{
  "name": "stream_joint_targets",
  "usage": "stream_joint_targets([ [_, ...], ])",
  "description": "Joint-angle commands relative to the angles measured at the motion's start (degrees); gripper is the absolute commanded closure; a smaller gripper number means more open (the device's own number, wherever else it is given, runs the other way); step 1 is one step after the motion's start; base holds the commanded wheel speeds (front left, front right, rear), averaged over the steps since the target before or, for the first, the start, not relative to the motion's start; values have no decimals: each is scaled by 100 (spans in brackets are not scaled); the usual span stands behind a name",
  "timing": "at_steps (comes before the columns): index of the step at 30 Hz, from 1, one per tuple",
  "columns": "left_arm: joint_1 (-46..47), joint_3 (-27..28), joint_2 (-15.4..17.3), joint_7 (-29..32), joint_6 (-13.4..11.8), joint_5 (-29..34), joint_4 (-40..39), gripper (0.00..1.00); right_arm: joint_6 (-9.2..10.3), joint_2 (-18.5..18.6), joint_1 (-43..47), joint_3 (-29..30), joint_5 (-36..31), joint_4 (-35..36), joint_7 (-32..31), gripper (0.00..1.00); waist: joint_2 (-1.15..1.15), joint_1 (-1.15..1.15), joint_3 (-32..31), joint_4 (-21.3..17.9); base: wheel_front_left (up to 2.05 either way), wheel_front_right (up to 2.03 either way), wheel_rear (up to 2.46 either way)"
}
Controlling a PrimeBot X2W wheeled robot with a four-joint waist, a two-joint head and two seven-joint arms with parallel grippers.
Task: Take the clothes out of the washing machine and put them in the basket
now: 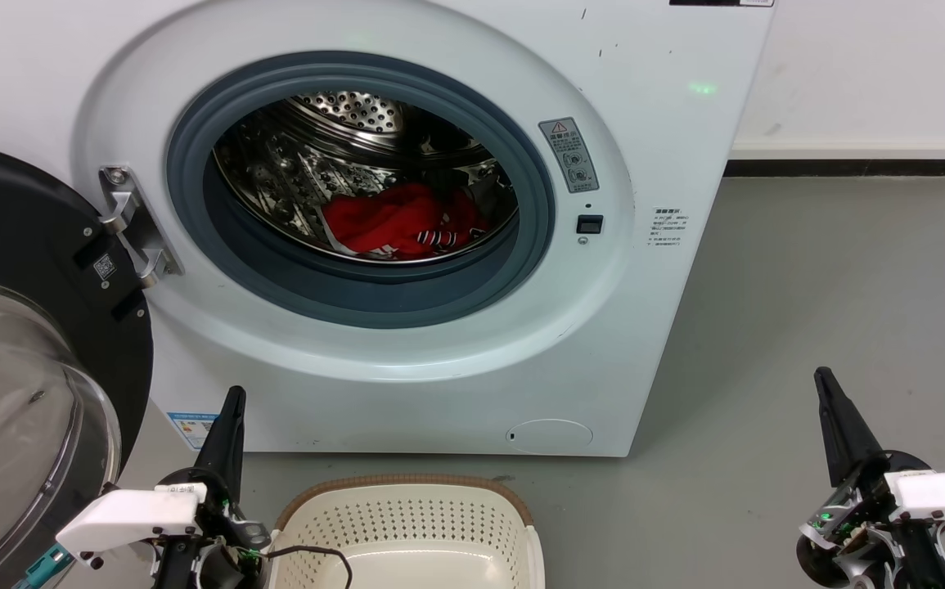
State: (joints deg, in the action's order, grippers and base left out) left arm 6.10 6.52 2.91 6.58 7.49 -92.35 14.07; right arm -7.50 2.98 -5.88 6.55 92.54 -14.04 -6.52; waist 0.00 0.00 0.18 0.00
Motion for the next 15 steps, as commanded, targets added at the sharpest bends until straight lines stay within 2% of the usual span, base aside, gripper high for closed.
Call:
stream_joint_targets([
  [1, 30, 13, -8, 8, 16, -14, 0, 100, 2, -16, -72, -4, -28, -6, -4, 100, 0, 0, 0, 0, 0, 0, 0],
  [10, 30, 13, -8, 8, 16, -14, 0, 100, 2, -16, -72, -4, -28, -6, -3, 100, 0, 0, 0, 0, 0, 0, 0],
  [11, 1, 0, 0, 0, 0, 0, 0, 0, 0, 0, 0, 0, 0, 0, 0, 0, 0, 0, 0, 0, 0, 0, 0],
  [15, -49, -69, -9, -46, -1, 19, 87, 0, 1, -4, 74, -27, -18, -58, 47, 0, 0, 0, 1, -3, 0, 0, 0],
])
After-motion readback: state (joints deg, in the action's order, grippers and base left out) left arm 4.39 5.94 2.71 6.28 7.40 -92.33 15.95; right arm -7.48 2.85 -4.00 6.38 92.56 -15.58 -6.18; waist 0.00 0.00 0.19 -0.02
